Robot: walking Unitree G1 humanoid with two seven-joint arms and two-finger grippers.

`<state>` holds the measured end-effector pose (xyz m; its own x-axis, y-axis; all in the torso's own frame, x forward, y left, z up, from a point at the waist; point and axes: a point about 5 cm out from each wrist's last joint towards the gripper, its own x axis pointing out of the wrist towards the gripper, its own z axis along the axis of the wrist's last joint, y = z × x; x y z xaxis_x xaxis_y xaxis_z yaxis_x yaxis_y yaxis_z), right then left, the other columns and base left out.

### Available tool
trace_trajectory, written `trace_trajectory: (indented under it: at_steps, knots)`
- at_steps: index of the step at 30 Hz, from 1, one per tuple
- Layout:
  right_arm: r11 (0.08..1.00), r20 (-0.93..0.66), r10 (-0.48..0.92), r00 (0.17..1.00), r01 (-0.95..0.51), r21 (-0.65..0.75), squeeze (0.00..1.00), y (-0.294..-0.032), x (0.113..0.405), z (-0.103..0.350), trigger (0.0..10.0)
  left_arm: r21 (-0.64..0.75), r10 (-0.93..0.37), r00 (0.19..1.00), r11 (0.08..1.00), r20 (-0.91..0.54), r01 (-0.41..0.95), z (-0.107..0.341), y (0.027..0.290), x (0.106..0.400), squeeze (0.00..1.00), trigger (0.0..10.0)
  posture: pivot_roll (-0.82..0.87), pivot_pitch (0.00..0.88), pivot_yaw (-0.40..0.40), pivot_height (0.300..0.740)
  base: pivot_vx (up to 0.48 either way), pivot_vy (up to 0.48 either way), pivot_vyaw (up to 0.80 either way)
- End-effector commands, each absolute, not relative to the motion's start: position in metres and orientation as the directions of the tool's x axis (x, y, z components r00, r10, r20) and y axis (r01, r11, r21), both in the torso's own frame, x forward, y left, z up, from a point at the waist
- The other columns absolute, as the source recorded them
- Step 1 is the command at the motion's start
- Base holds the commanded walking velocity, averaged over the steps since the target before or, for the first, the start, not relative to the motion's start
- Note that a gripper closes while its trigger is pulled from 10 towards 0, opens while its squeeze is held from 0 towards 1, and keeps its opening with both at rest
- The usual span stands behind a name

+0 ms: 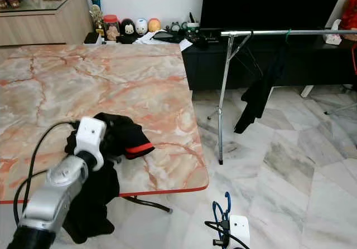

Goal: Hang hanger

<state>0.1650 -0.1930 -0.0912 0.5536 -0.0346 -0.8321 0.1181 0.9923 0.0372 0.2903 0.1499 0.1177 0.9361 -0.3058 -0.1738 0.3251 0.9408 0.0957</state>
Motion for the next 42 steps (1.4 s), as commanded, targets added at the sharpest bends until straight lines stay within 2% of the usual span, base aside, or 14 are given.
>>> trace_trajectory:
  at_steps: [1,12,23,27,34,38,41,42]
  knots:
    - [0.993,-0.830,-0.034,0.556,0.112,0.035,0.00,-0.194,0.166,-0.090,10.0,0.119,-0.310,0.938,0.937,-0.155,0.329,0.126,0.146,0.291,1.00,10.0,0.01,0.000,-0.045,0.740,0.000,0.000,0.00]
    - [0.993,-0.828,-0.034,0.559,0.115,0.036,0.00,-0.194,0.167,-0.090,10.0,0.148,-0.324,0.930,0.925,-0.172,0.350,0.128,0.147,0.288,1.00,10.0,0.00,0.000,-0.040,0.740,0.000,0.000,0.00]
    - [0.992,-0.827,-0.036,0.561,0.119,0.038,0.00,-0.194,0.168,-0.090,10.0,0.155,-0.398,0.903,0.893,-0.163,0.422,0.133,0.145,0.283,1.00,10.0,0.01,0.000,-0.042,0.740,0.000,0.000,0.00]
    - [0.992,-0.826,-0.038,0.563,0.121,0.037,0.00,-0.195,0.168,-0.090,10.0,0.134,-0.506,0.852,0.843,-0.137,0.522,0.140,0.133,0.278,1.00,10.0,0.00,0.000,-0.042,0.740,0.000,0.000,0.00]
    - [0.992,-0.825,-0.038,0.563,0.120,0.036,0.00,-0.195,0.169,-0.089,10.0,0.119,-0.567,0.816,0.808,-0.113,0.577,0.145,0.131,0.271,1.00,10.0,0.00,0.000,-0.042,0.740,0.000,0.000,0.00]
    - [0.992,-0.825,-0.039,0.563,0.122,0.037,0.00,-0.195,0.169,-0.089,10.0,0.100,-0.531,0.843,0.837,-0.087,0.538,0.146,0.138,0.271,1.00,10.0,0.01,0.000,-0.044,0.740,0.000,0.000,0.00]
    - [0.992,-0.825,-0.040,0.564,0.122,0.036,0.00,-0.195,0.169,-0.089,10.0,0.077,-0.413,0.909,0.906,-0.056,0.416,0.142,0.152,0.272,1.00,10.0,0.01,0.000,-0.045,0.740,0.000,0.000,0.00]
    - [0.992,-0.824,-0.041,0.565,0.122,0.034,0.00,-0.195,0.169,-0.089,10.0,0.075,-0.303,0.952,0.949,-0.047,0.306,0.134,0.166,0.270,0.00,10.0,0.00,0.000,-0.046,0.740,0.000,0.000,0.00]
